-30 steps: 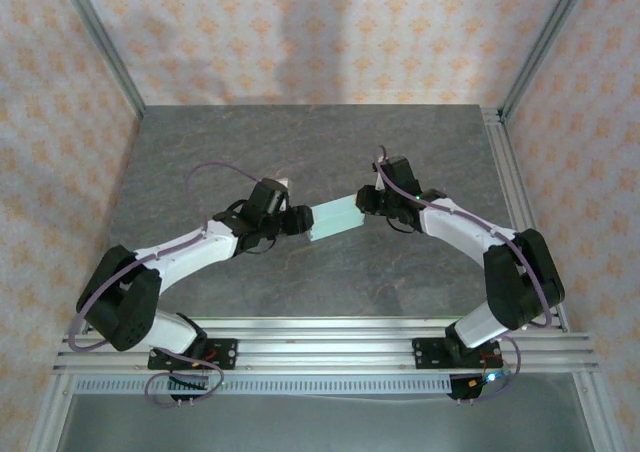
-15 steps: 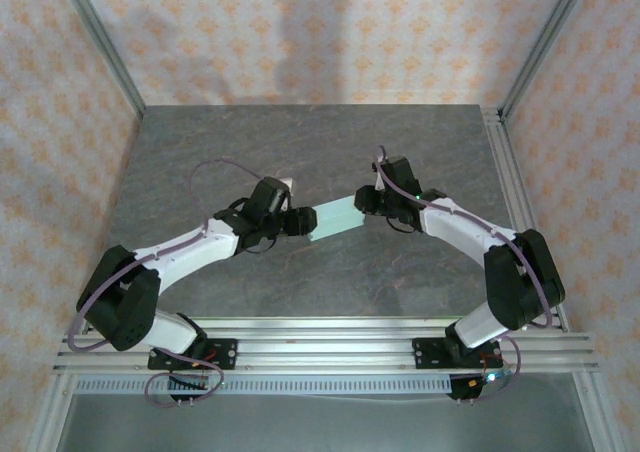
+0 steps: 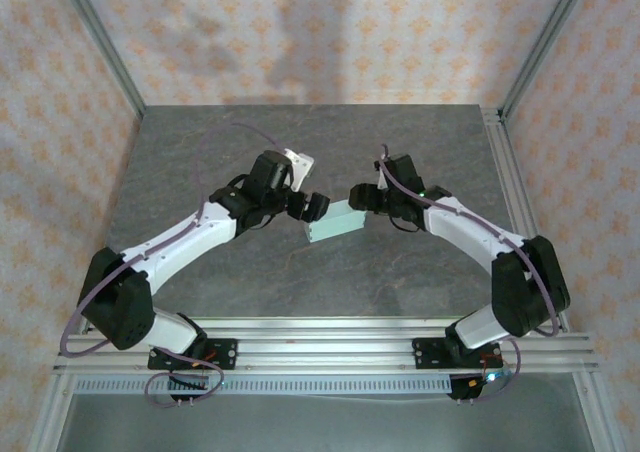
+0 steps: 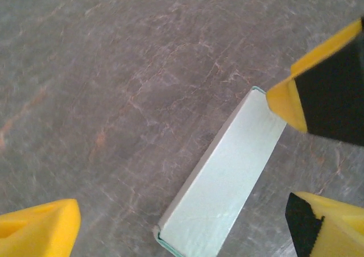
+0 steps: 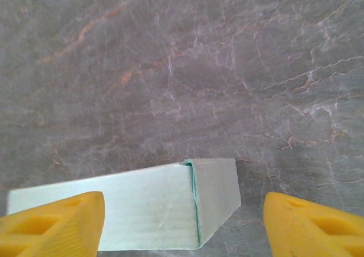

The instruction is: Fold the paper box

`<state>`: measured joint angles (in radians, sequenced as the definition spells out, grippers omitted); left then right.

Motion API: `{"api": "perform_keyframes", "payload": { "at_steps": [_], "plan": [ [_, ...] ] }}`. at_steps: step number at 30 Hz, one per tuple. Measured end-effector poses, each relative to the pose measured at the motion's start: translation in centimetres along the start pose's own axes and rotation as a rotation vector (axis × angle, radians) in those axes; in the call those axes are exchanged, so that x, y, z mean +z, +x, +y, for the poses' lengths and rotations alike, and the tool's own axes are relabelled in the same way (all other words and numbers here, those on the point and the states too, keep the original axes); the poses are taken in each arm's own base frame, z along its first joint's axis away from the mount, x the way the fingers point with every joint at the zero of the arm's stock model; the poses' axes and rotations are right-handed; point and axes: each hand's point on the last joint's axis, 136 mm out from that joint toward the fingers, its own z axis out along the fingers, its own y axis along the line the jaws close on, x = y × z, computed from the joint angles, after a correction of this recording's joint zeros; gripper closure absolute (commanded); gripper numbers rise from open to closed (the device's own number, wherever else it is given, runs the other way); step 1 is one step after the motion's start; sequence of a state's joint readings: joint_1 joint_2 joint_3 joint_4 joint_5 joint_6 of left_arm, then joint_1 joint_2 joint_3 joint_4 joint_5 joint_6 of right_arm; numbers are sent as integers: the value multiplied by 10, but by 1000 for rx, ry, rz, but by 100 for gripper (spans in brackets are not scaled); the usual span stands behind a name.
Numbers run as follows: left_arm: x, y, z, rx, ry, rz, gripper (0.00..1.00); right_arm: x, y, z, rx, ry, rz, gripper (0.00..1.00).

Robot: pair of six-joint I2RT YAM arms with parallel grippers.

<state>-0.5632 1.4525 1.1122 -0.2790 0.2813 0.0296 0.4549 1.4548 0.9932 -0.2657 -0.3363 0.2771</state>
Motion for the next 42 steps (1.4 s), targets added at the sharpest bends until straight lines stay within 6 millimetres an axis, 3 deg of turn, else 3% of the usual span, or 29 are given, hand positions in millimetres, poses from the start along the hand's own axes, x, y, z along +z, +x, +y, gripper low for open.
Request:
{"api": "perform_keyframes", "payload": {
  "at_steps": [6, 15, 26, 33, 37, 42],
  "plan": [
    [6, 6, -7, 212, 50, 53, 5, -12, -15, -2, 0, 5, -51, 18],
    [23, 41, -9, 378, 100, 199, 7, -17, -12, -3, -1, 5, -52, 18],
    [48, 70, -19, 465, 140, 332, 18, -22, -9, -5, -19, 15, -51, 18],
    [64, 90, -16, 527, 89, 424, 38, -22, -8, -5, -27, 15, -50, 17],
    [64, 92, -14, 571, 27, 442, 43, -22, -8, -5, -30, 15, -51, 18],
    [60, 91, 0, 608, -85, 439, 44, -22, -9, -6, -29, 18, -52, 18]
  ]
}}
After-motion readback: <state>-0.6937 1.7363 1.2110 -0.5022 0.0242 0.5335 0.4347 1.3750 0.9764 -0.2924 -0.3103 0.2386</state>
